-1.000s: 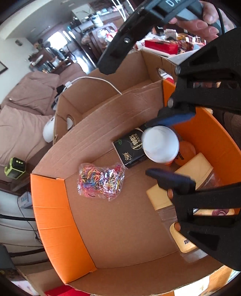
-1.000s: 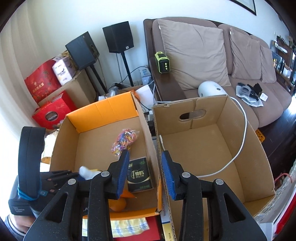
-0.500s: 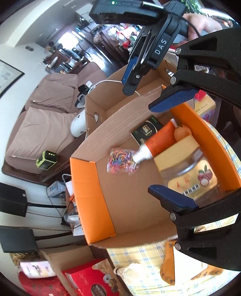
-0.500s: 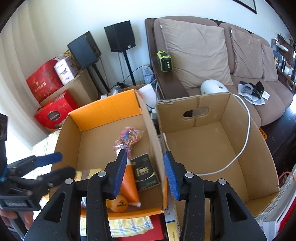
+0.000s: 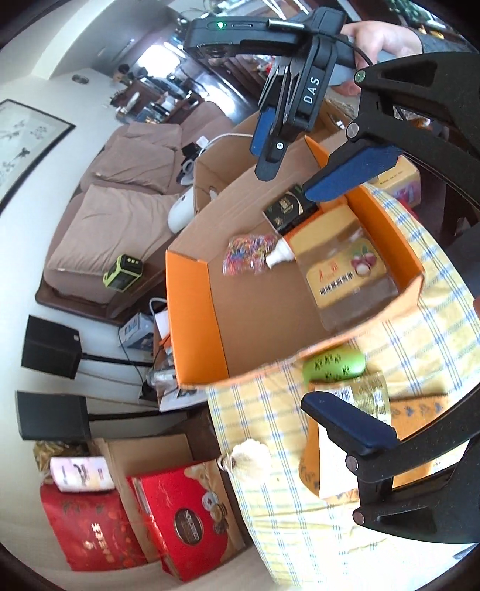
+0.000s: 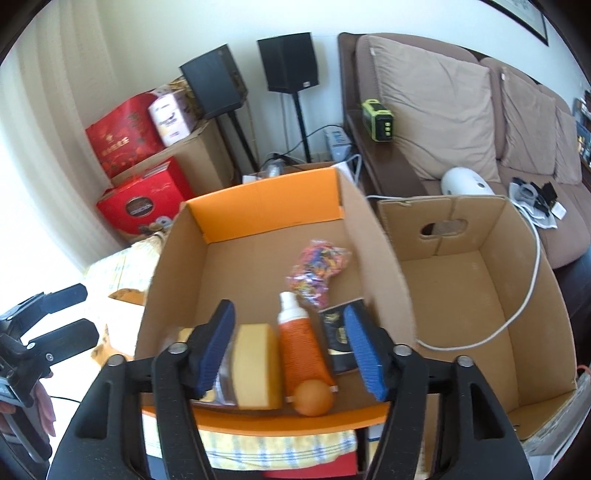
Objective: Organize objects
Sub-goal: 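Withdraw both tools and move the right tool to the gold packet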
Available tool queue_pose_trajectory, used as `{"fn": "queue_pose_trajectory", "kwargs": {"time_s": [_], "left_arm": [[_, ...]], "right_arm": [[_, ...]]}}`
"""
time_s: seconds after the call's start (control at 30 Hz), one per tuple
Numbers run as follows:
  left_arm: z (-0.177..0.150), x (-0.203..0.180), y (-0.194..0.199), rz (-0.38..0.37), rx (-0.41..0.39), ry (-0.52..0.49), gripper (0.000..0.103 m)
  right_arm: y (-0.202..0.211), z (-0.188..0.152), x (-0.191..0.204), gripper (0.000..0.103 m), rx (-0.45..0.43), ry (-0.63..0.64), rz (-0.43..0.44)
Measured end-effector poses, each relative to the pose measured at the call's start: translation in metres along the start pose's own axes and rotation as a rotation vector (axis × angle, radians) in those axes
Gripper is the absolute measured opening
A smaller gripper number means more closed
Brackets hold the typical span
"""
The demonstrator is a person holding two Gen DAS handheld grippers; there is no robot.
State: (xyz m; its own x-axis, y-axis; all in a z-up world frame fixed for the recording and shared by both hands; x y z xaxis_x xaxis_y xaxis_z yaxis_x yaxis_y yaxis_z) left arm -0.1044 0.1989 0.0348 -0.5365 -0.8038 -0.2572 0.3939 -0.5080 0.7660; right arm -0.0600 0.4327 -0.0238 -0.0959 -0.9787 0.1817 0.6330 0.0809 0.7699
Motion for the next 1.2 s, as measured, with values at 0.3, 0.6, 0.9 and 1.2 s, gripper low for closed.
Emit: {"fn": "queue_pose_trajectory", "kwargs": {"time_s": [0.3, 0.6, 0.9, 1.2], "left_arm": [[-0.021, 0.051, 0.022, 0.084, -0.031, 0.049, 0.103], [-0.051, 0.115, 0.043, 0.172, -0.042, 0.136, 0.103], [-0.076, 0.159, 0.057, 0.204, -0.031, 0.191, 0.103], [-0.102, 0.183, 0.051, 0.176, 0.001, 0.258, 0.101]], "right_arm": [[-0.009, -0.001, 0.041, 0.079, 0.023, 0.063, 0.035], [-0.021, -0.008, 0.097, 0.08, 0.053, 0.161, 0.101], [-0.04, -0.012, 0.147, 0.08, 0.089, 0.231, 0.161], [-0.074, -0.006, 0.192, 0.075, 0.173, 0.294, 0.243]]}}
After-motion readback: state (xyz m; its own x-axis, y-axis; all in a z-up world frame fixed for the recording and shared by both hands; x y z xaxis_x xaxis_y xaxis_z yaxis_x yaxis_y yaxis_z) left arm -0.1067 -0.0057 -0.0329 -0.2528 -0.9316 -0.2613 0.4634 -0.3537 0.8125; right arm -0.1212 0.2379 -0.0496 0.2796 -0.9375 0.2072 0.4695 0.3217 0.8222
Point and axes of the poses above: each gripper's, at about its wrist camera, not at the fingertips, and y roughly against the way its jaws point, x to its left, z to its top, the point moved 2 cm from there along -y, roughly the way its jaws point, and after that the axes turned 2 degrees about x, right-handed, at the moved point
